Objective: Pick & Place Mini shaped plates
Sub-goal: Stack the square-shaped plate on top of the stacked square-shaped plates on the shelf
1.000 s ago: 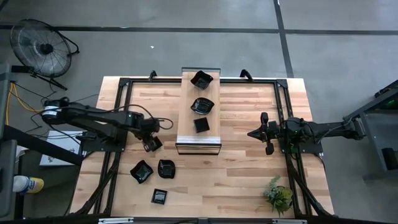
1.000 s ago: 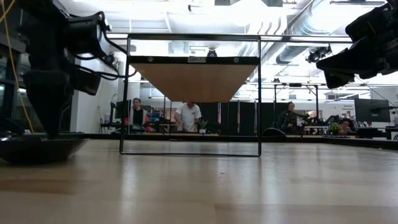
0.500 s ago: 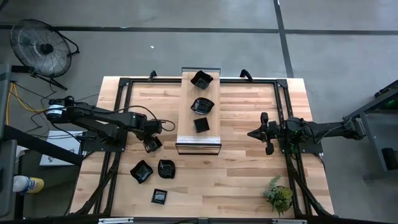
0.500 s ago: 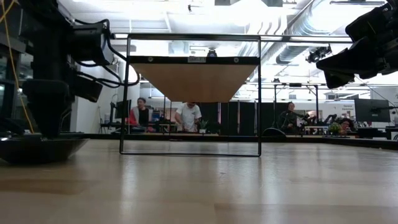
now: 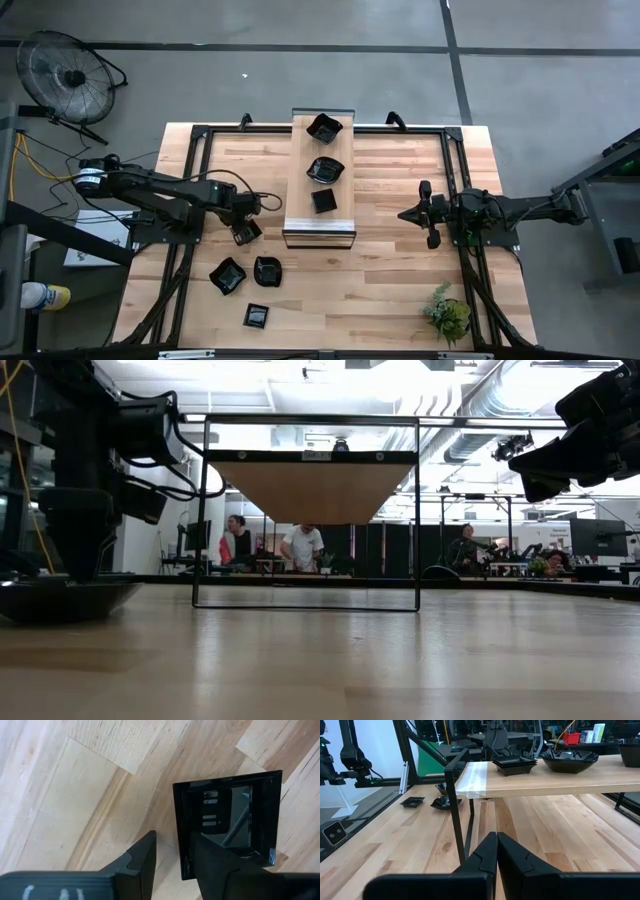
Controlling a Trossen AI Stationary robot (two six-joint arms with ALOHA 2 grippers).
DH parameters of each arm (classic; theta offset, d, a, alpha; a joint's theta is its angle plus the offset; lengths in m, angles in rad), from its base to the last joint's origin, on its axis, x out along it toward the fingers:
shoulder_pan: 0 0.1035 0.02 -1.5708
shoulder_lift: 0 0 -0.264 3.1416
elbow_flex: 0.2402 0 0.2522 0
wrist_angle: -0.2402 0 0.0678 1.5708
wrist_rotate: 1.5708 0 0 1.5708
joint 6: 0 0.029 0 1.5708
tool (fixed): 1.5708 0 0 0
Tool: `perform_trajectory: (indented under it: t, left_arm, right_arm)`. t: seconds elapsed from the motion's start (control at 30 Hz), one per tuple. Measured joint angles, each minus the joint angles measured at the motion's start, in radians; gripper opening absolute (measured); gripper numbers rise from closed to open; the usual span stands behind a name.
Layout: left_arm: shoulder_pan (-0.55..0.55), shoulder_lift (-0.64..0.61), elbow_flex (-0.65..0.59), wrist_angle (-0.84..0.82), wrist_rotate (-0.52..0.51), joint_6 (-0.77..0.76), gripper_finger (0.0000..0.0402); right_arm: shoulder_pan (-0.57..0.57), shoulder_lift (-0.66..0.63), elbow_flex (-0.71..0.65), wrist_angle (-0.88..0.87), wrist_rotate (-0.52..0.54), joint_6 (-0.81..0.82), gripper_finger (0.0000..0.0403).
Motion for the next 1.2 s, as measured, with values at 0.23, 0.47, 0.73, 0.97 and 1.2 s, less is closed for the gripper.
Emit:
perform_trajectory:
  t: [0.23,0.47,0.73,0.97,1.2]
  left_arm:
    - [0.0,0.0,0.0,-0.001,0.022,0.005,0.0113]
    - [0.0,0.0,0.0,0.0,0.023,0.007,0.0057]
    - [0.0,-0.001,0.004,-0.001,0.036,0.009,0.0006]
    - [0.0,-0.055,0.044,-0.051,0.037,0.035,0.0004]
    - [0.0,-0.165,0.116,-0.144,0.011,0.049,0.0002]
  right_arm:
    - [0.0,0.0,0.0,0.0,0.0,0.0,0.0005]
    - [0.0,0.0,0.0,0.0,0.0,0.0,0.0005]
    - [0.0,0.0,0.0,0.0,0.0,0.0,0.0004]
    - [0.0,0.0,0.0,0.0,0.0,0.0,0.0005]
    - [0.0,0.0,0.0,0.0,0.0,0.0,0.0005]
